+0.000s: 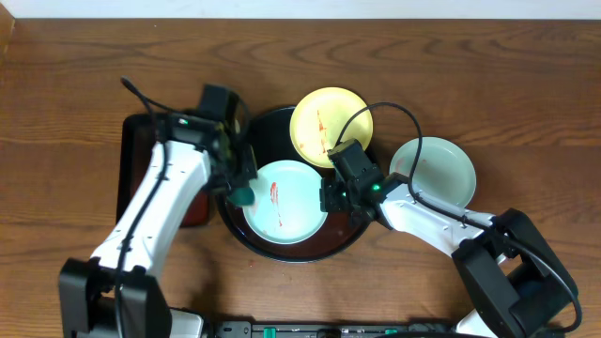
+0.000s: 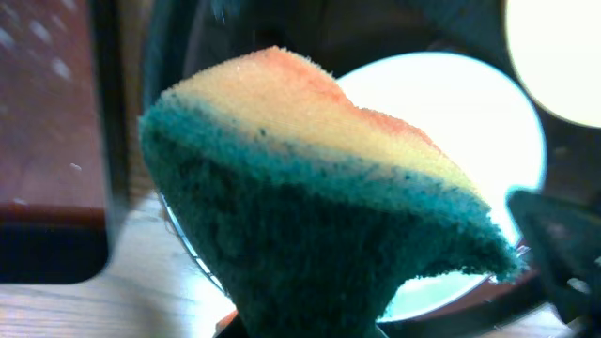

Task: Clean dirty plates on tray and stack at the side
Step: 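Scrub the second light-blue plate with the sponge in the left gripper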

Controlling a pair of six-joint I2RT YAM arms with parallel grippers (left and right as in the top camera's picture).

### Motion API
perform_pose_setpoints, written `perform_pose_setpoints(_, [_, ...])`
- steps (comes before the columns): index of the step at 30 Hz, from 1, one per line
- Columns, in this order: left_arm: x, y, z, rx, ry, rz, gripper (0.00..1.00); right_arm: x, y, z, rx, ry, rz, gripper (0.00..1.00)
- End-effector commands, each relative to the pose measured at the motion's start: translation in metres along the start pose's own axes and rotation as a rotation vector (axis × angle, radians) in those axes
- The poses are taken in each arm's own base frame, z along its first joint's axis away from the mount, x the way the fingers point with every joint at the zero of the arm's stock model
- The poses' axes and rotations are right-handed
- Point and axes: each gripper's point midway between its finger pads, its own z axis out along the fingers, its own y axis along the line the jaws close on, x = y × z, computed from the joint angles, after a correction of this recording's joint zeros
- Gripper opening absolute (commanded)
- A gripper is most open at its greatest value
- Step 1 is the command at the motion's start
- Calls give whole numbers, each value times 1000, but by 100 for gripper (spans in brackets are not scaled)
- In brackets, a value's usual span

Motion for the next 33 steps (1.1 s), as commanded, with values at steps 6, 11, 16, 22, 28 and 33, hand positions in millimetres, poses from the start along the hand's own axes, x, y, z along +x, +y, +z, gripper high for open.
perform_pose_setpoints(6, [20,-16,45,-6,-5,-34,8,-1,-4,1,4,2,-3,1])
perform_pose_setpoints(11, [36,-25,66,-42,54,-31,8,0,-4,1,6,4,-3,1])
perform_pose_setpoints(16, [46,-28,91,-82,113,1,8,0,-4,1,6,4,-3,1])
perform_pose_setpoints(22, [31,-38,105,-52,62,3,8,0,-4,1,6,4,-3,1])
perform_pose_setpoints(28, [-16,-50,103,-32,-151,14,8,0,-4,1,6,4,-3,1])
perform_pose_setpoints(33, [-59,-39,91,-129,-373,-5,8,0,-5,1,11,3,-3,1])
